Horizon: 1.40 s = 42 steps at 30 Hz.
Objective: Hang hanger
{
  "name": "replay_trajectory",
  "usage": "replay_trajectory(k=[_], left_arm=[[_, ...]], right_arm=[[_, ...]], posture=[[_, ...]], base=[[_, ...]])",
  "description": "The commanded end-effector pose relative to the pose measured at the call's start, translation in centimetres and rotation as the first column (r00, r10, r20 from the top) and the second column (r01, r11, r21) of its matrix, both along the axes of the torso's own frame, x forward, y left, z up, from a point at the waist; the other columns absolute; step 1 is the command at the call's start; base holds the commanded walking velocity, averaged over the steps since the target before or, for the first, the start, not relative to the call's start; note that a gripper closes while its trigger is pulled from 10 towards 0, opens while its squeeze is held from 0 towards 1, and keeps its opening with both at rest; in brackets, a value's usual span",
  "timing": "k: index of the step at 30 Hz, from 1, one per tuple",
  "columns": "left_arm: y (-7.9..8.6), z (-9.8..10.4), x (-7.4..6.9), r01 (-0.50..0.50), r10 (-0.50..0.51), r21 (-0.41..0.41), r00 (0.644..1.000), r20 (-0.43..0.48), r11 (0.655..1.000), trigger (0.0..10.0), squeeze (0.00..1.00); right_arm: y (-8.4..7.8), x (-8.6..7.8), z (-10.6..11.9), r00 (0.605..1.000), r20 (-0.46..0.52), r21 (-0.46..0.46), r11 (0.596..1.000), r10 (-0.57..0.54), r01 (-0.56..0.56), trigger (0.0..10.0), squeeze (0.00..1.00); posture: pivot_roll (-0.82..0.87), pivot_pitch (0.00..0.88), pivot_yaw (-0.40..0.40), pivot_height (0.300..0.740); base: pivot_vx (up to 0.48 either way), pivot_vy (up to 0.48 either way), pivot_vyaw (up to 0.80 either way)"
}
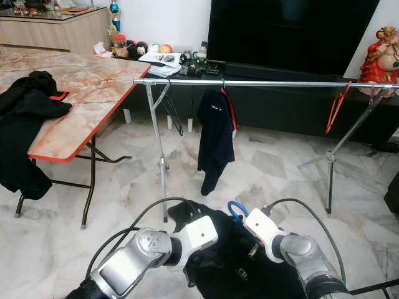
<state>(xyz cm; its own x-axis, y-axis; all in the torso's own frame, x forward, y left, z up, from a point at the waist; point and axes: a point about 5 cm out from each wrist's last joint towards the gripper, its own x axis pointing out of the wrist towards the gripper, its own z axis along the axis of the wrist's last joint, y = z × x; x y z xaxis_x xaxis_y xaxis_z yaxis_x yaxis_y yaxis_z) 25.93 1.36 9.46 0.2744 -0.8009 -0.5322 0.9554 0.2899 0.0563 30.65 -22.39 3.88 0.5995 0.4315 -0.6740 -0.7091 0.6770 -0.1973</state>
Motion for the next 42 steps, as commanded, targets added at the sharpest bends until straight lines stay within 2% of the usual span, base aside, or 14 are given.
replay_trajectory(k=[1,5,9,10,11,13,15,18,22,23,28,31,34,42], left_arm=[[-0.2,0.3,-0.1,0.015,-0.015,-0.012,1.0,0.017,1.0,10.0,1.0],[0.5,0.9,0.9,-0.051,0.054,-0.046,0.996,0.072,0.998,10.0,1.0],[1.9,1.9,0.9,0.02,-0.008,-0.091,0.99,0.137,0.996,10.0,1.0],[2.8,1.9,0.7,0.047,-0.038,-0.075,0.992,0.122,0.996,10.0,1.0],[2.8,1.9,0.7,0.047,-0.038,-0.075,0.992,0.122,0.996,10.0,1.0],[4.5,1.7,0.6,0.069,-0.066,-0.021,0.991,0.113,0.997,10.0,1.0],[5.1,1.7,0.6,0.076,-0.075,-0.012,0.992,0.103,0.997,10.0,1.0],[6.2,0.9,-0.3,0.139,-0.14,0.015,0.99,0.035,0.99,10.0,1.0],[6.1,0.4,-0.6,0.146,-0.146,0.019,0.989,0.022,0.989,10.0,1.0],[5.8,0.2,-0.4,0.126,-0.127,0.01,0.991,0.031,0.992,10.0,1.0],[4.7,-0.3,0.1,0.099,-0.098,-0.01,0.994,0.047,0.995,10.0,1.0],[4.0,0.3,0.7,0.065,-0.06,-0.061,0.995,0.073,0.996,10.0,1.0],[4.0,0.9,0.9,0.064,-0.058,-0.083,0.995,0.083,0.994,10.0,1.0],[3.9,0.3,0.7,0.08,-0.076,-0.059,0.994,0.074,0.995,10.0,1.0]], right_arm=[[0.0,1.2,1.6,0.998,0.069,0.023,1.0,0.002,-0.003,0.0,0.0],[0.2,1.2,2.0,0.995,0.069,0.026,0.997,0.067,-0.069,0.0,0.0],[0.8,1.0,2.2,0.981,0.013,0.01,0.981,0.195,-0.195,0.0,0.0],[1.1,0.6,2.1,0.959,-0.017,-0.016,0.959,0.283,-0.283,0.0,0.0],[1.1,0.6,2.1,0.959,-0.017,-0.016,0.959,0.283,-0.283,0.0,0.0],[1.2,0.4,2.1,0.934,-0.049,-0.048,0.934,0.353,-0.355,0.0,0.0],[1.2,0.4,2.1,0.927,-0.058,-0.05,0.926,0.371,-0.374,0.0,0.0],[1.5,0.1,2.4,0.891,-0.083,-0.045,0.892,0.446,-0.451,0.0,0.0],[1.9,0.0,2.7,0.864,-0.089,-0.026,0.866,0.496,-0.499,0.0,0.0],[2.2,-0.1,2.9,0.849,-0.087,-0.014,0.852,0.52,-0.523,0.0,0.0],[2.8,0.0,3.3,0.826,-0.078,-0.016,0.828,0.558,-0.56,0.0,0.0],[3.0,-0.2,3.4,0.81,-0.081,-0.011,0.812,0.581,-0.583,0.0,0.0],[3.1,-0.4,3.5,0.804,-0.078,-0.007,0.806,0.589,-0.591,0.0,0.0],[3.7,-0.3,3.6,0.798,-0.059,-0.006,0.799,0.6,-0.601,0.0,0.0]], posture=[[0.02,0.0,-0.077,0.74],[0.02,0.0,-0.079,0.74],[0.02,0.0,-0.08,0.74],[0.02,0.0,-0.083,0.74],[0.02,0.0,-0.083,0.74],[0.03,0.0,-0.088,0.74],[0.03,0.0,-0.091,0.74],[0.04,0.0,-0.099,0.74],[0.04,0.0,-0.103,0.74],[0.04,0.0,-0.105,0.74],[0.02,0.0,-0.109,0.74],[0.02,0.0,-0.11,0.74],[0.02,0.0,-0.111,0.74],[0.02,0.0,-0.114,0.74]], base=[[0.0,0.0,0.0],[0.0,0.0,0.0],[0.0,0.0,0.0],[0.0,0.0,0.0],[0.0,0.0,0.0],[0.0,0.0,0.0],[0.0,0.0,0.0],[0.0,0.0,0.0],[0.0,0.0,0.0],[0.0,0.0,0.0],[0.0,0.0,0.0],[0.0,0.0,0.0],[0.0,0.0,0.0],[0.0,0.0,0.0]])
